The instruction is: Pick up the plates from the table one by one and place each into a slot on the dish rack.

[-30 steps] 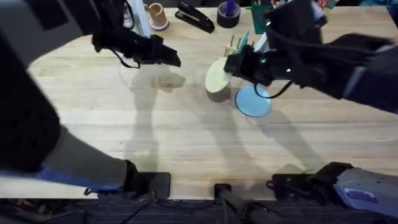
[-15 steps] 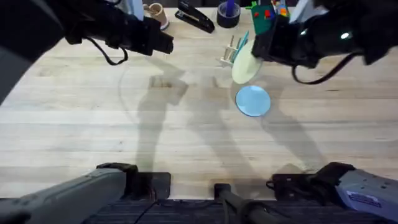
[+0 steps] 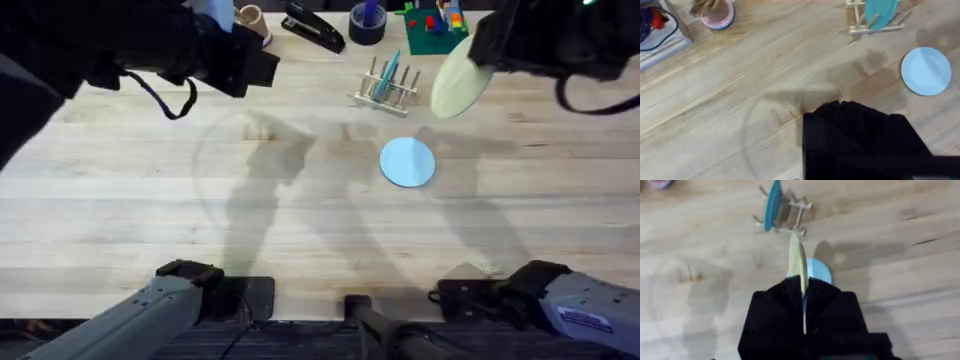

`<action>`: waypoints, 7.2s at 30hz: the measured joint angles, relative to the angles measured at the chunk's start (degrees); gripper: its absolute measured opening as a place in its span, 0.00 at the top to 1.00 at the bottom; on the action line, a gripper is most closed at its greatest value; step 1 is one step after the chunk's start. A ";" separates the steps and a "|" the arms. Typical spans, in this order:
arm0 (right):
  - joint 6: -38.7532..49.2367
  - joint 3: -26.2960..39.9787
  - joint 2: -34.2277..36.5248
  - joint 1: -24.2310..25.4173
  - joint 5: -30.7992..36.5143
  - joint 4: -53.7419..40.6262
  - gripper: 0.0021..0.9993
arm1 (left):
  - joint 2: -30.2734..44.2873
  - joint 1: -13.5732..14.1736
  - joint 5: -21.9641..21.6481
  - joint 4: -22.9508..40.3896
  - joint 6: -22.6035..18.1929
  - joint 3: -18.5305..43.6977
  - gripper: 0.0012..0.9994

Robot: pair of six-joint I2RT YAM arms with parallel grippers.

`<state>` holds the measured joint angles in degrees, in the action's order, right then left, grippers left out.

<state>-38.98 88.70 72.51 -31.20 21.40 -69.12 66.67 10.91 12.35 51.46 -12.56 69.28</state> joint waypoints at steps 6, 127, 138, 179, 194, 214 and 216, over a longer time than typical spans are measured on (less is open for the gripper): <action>0.00 4.64 2.58 0.04 3.95 -0.33 0.97 | 0.02 0.10 -1.72 -0.01 0.20 0.00 0.76; -7.72 27.52 47.41 8.61 -3.79 -0.86 0.97 | 0.01 0.10 -2.13 0.44 0.44 0.00 0.00; -7.69 27.52 47.72 8.61 -3.88 -0.79 0.97 | 0.02 0.10 -2.13 0.44 0.44 0.00 0.01; -2.84 58.04 47.72 8.61 -3.86 -23.52 0.01 | 0.01 0.10 -2.13 0.44 0.44 0.00 0.00; 9.55 58.35 47.23 3.85 -4.96 -23.54 0.00 | 0.02 0.10 -2.13 0.44 0.46 0.00 0.00; 11.52 17.96 15.84 9.22 -6.50 -23.50 0.01 | 0.00 0.10 -1.41 0.44 0.46 0.00 0.01; 11.40 13.92 11.93 10.37 -6.69 -23.12 0.01 | 0.00 0.10 -1.08 0.44 0.45 0.00 0.01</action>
<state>-27.58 102.62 84.44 -20.83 14.71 -92.24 66.67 11.00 11.27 51.90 -12.11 69.28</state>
